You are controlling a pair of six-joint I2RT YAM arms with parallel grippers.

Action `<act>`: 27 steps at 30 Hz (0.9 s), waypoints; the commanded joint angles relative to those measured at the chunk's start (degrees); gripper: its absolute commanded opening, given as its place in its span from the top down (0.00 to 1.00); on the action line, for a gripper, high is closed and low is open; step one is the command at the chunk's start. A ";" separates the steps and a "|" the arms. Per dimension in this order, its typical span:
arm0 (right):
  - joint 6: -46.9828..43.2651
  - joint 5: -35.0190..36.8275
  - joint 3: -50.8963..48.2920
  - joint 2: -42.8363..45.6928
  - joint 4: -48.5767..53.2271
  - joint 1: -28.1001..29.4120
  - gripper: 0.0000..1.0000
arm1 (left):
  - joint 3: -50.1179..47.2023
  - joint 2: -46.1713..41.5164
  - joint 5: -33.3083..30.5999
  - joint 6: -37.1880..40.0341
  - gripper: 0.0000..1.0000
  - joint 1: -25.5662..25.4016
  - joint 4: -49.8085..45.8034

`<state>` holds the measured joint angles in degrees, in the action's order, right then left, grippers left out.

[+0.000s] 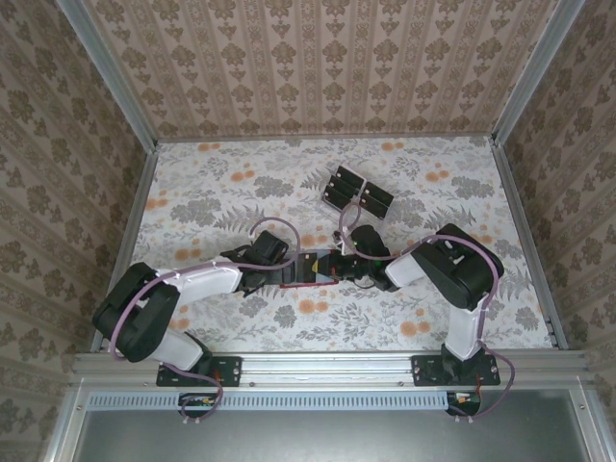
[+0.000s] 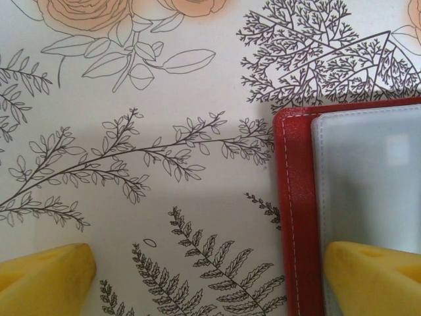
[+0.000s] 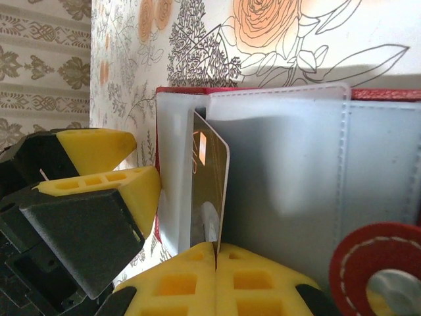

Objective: Put the credit cards into the card holder

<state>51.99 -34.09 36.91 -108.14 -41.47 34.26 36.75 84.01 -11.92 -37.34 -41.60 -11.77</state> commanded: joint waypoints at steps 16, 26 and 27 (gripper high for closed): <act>-5.99 0.96 5.86 -0.61 19.06 -0.17 0.86 | 0.16 2.25 -0.82 -0.61 0.00 -0.01 -4.66; -11.06 6.31 10.34 4.97 32.88 -0.22 0.58 | 2.06 -2.11 -0.37 -0.27 0.00 0.99 -7.50; -11.27 6.65 10.79 4.99 33.72 -0.25 0.57 | 2.09 -2.72 -0.26 -0.12 0.00 1.21 -7.77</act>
<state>43.42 -31.77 46.63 -104.14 -16.67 34.33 37.71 83.35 -11.84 -37.54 -41.15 -15.40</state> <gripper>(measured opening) 0.423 0.997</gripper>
